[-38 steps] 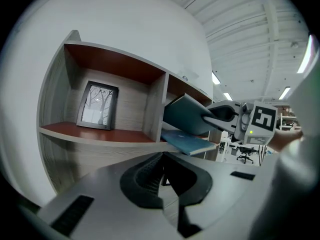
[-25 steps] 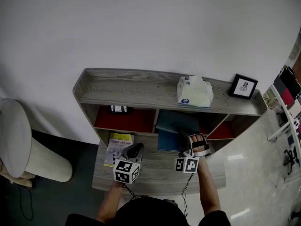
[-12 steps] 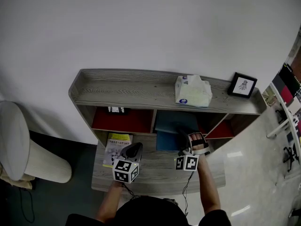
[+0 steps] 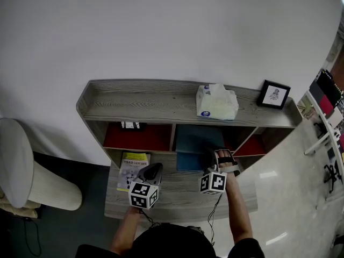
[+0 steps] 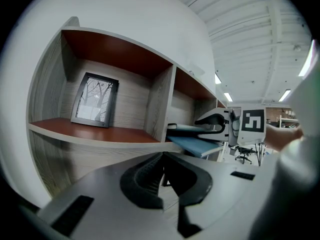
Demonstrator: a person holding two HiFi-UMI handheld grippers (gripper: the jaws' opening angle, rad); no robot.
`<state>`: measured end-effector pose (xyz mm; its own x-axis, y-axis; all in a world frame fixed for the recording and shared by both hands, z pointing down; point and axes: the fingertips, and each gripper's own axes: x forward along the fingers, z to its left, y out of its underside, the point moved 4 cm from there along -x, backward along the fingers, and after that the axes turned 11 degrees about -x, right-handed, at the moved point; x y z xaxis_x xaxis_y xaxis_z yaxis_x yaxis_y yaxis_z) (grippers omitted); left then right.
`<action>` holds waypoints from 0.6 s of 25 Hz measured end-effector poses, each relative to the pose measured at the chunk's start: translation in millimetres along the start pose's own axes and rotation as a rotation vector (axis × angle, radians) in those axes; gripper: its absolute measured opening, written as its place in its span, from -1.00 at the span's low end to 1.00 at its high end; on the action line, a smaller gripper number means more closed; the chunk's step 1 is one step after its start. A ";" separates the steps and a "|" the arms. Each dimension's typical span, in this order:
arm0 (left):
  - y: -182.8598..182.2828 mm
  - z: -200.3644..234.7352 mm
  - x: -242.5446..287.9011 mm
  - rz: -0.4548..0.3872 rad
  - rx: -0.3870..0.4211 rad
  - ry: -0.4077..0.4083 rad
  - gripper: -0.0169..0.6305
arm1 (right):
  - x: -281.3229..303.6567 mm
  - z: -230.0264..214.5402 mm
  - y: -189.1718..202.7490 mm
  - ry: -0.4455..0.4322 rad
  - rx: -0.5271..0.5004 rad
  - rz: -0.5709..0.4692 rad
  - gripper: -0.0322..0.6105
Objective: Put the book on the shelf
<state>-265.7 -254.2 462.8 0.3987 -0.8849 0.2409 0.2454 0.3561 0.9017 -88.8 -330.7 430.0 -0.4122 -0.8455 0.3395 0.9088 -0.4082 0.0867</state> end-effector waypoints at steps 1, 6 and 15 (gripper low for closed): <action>0.5 -0.5 -0.3 0.001 0.000 0.000 -0.92 | -0.2 -0.6 0.8 -0.010 -0.001 0.004 -0.36; 2.7 -3.6 -2.6 0.003 0.001 -0.001 -0.92 | -0.9 2.8 12.3 -0.063 -0.018 0.031 -0.26; 6.0 -16.6 -7.5 0.017 0.009 0.012 -0.92 | -7.6 6.2 21.0 -0.125 -0.005 0.094 -0.24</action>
<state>-252.5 -240.5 460.4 0.4131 -0.8752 0.2517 0.2306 0.3678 0.9009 -66.2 -330.7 435.1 -0.3133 -0.8310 0.4597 0.9426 -0.3310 0.0442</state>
